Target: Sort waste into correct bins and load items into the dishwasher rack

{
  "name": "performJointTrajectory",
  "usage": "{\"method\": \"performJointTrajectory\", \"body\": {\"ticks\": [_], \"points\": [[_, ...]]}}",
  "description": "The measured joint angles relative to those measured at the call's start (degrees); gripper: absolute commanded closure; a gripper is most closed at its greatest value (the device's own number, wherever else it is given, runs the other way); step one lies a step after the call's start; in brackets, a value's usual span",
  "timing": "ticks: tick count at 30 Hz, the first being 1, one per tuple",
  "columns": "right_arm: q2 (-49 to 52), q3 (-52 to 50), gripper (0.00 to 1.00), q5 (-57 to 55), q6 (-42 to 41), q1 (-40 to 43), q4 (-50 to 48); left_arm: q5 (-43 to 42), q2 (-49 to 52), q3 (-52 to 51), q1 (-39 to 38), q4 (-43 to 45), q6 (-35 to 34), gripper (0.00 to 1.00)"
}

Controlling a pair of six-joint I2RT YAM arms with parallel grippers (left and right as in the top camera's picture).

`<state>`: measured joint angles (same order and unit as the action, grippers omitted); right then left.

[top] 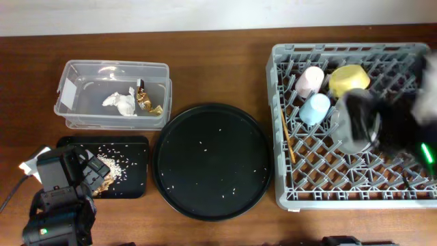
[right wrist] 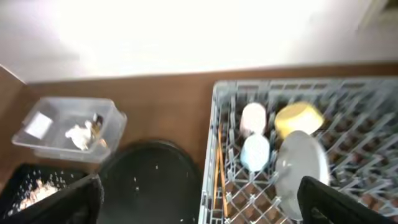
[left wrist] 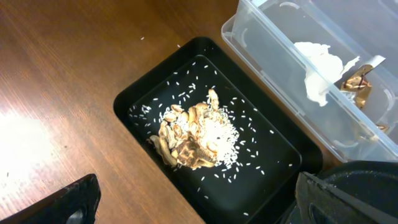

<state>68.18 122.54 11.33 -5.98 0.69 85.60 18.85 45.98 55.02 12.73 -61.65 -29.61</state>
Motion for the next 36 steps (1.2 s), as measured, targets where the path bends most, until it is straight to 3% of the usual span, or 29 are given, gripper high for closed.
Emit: {"method": "performJointTrajectory", "body": {"ticks": [4, 6, 7, 8, 9, 10, 13, 17, 22, 26, 36], "points": [[-17.9, -3.67, 0.02, -3.08, 0.02, -0.04, -0.17, 0.02, 0.0, 0.02, 0.0, -0.02, 0.0, 0.01], [-29.64, -19.21, 0.02, -4.11, 0.15, -0.04, -6.64, 0.02, 0.0, 0.02, 0.0, -0.17, 0.0, 0.01], [-37.35, -32.98, 0.02, -4.63, 0.15, -0.04, -17.03, 0.04, 0.0, 0.13, 0.0, 0.0, 0.0, 0.01], [-49.2, -55.58, 0.02, -4.9, 0.2, -0.04, -33.35, 0.04, 0.0, 0.13, 0.0, -0.02, 0.0, 0.01], [-56.41, -70.62, 0.02, -4.98, 0.17, -0.04, -43.3, 0.04, 0.04, 0.11, 0.0, -0.13, -0.02, 0.01], [-59.45, -77.72, 0.02, -5.18, 0.15, -0.04, -45.31, 0.0, 0.0, 0.11, 0.0, -0.17, 0.0, 0.01], [-67.08, -101.44, 0.02, -5.42, 0.17, -0.04, -72.91, 0.02, 0.0, 0.17, 0.0, -0.28, 0.0, 0.01], [-67.28, -117.98, 0.02, -5.51, 0.15, -0.04, -87.69, 0.02, 0.0, 0.17, 0.0, -0.2, 0.0, 0.01], [-67.41, -121.85, 0.02, -5.99, 1.62, -0.04, -81.77, 0.0, 0.0, 0.17, 0.0, -0.13, 0.0, 0.01], [-67.38, -121.85, 0.02, -5.99, 7.56, -0.28, -81.74, 0.02, 0.0, 0.17, 0.0, -0.11, 0.0, 0.01], [-67.38, -121.85, 0.02, -5.99, 8.39, -0.28, -81.74, 0.02, 0.0, 0.17, 0.0, -0.11, 0.0, 0.01]]}}
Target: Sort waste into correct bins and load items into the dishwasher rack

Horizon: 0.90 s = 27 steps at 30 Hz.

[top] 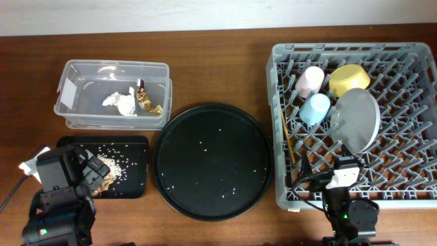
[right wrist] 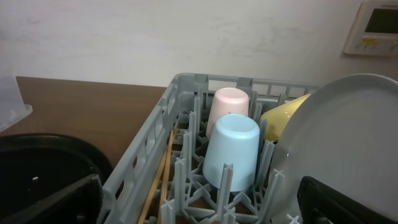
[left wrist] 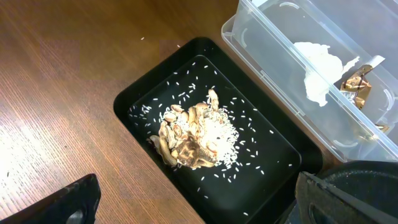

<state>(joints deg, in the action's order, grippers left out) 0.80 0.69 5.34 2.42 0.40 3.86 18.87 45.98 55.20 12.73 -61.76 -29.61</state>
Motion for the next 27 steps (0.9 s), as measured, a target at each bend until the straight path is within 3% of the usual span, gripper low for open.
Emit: {"method": "performJointTrajectory", "body": {"ticks": [8, 13, 16, 21, 27], "points": [[0.0, 0.0, 0.02, 0.0, 0.22, 0.0, 0.0, -1.68, 0.0, -0.02, 0.0, 1.57, -0.11, 0.01], [-0.17, 0.0, 0.02, -0.02, 0.39, -0.02, 0.0, -21.66, -6.03, -4.52, -3.02, 35.39, -0.63, 0.01], [-0.11, 0.0, 0.02, -0.2, 0.39, -0.02, 0.04, -24.46, -16.94, -16.94, -8.85, 46.45, -0.63, 0.01], [-0.2, -0.02, 0.02, -0.2, 0.39, -0.04, 0.0, -24.24, -33.07, -42.77, -9.4, 63.23, -0.68, 0.01], [-0.15, -0.02, 0.02, -0.22, 0.42, -0.04, -0.02, -22.71, -42.95, -54.05, -10.08, 62.82, -0.66, 0.01]]}}
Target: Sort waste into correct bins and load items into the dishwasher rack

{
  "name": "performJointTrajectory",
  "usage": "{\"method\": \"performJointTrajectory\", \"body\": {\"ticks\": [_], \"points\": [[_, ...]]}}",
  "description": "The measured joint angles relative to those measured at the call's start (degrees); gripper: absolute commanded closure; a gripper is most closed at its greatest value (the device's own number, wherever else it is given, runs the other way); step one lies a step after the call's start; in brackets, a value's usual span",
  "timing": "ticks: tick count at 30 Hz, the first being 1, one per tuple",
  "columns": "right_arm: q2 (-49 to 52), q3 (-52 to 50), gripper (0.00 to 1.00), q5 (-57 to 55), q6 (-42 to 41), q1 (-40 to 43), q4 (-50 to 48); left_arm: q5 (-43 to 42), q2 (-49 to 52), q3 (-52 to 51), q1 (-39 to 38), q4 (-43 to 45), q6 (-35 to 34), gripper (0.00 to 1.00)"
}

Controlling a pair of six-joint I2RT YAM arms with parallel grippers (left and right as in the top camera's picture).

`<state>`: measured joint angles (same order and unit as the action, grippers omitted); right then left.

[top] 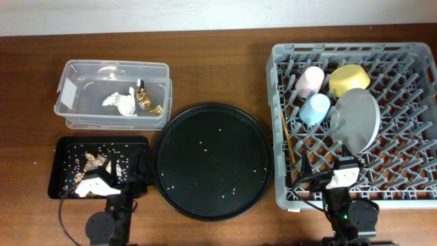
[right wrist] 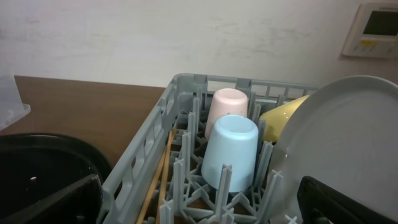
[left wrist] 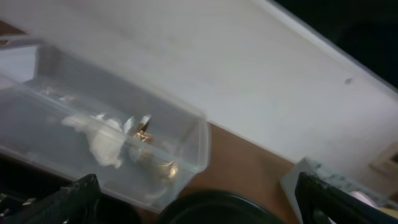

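Note:
The grey dishwasher rack [top: 281, 123] holds a pink cup [top: 308, 80], a blue cup [top: 315, 108], a yellow bowl [top: 349, 78], an upright grey plate [top: 356, 119] and chopsticks [top: 288, 140]. A clear bin [top: 68, 89] contains a white tissue [top: 121, 102] and a gold wrapper [top: 147, 102]. Rice and food scraps [top: 95, 167] lie in the small black tray [top: 58, 181]. My left gripper [left wrist: 199, 208] is open and empty, low at the table's front, facing the bin. My right gripper [right wrist: 199, 205] is open and empty at the rack's front edge.
A large round black tray [top: 212, 160] with a few rice grains sits between the small tray and the rack. The wall runs behind the table. Both arms sit low at the near edge.
My left arm has moved from the left side of the small black tray to the table's front edge; its camera now looks level at the clear bin. The right arm has not moved.
At first my right gripper was open above the rack, over the grey plate, while the left hung over the small tray. Then the right arm sat low at the rack's front with the plate standing in the rack. Now the left arm is low as well.

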<state>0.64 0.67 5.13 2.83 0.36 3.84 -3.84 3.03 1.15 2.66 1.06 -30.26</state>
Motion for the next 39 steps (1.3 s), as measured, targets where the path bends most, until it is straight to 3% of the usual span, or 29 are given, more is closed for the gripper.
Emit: {"method": "performJointTrajectory", "body": {"ticks": [3, 8, 12, 39], "points": [[-0.02, 0.0, 0.02, 0.0, 0.0, 0.0, 0.02, 6.8, -1.92, -0.24, -4.79, -5.05, 2.56, 0.01], [-0.02, 0.0, 0.02, 0.0, 0.0, 0.02, 0.02, 9.29, -2.08, -0.24, -5.66, -5.16, 24.59, 0.01], [-0.02, 0.0, 0.02, 0.0, 0.0, 0.0, 0.02, 9.44, -2.1, -0.24, -5.66, -5.38, 32.54, 0.01], [-0.02, 0.0, 0.02, 0.0, 0.02, 0.0, 0.02, 9.2, -2.08, -0.24, -5.31, -5.55, 33.97, 0.01]]}}
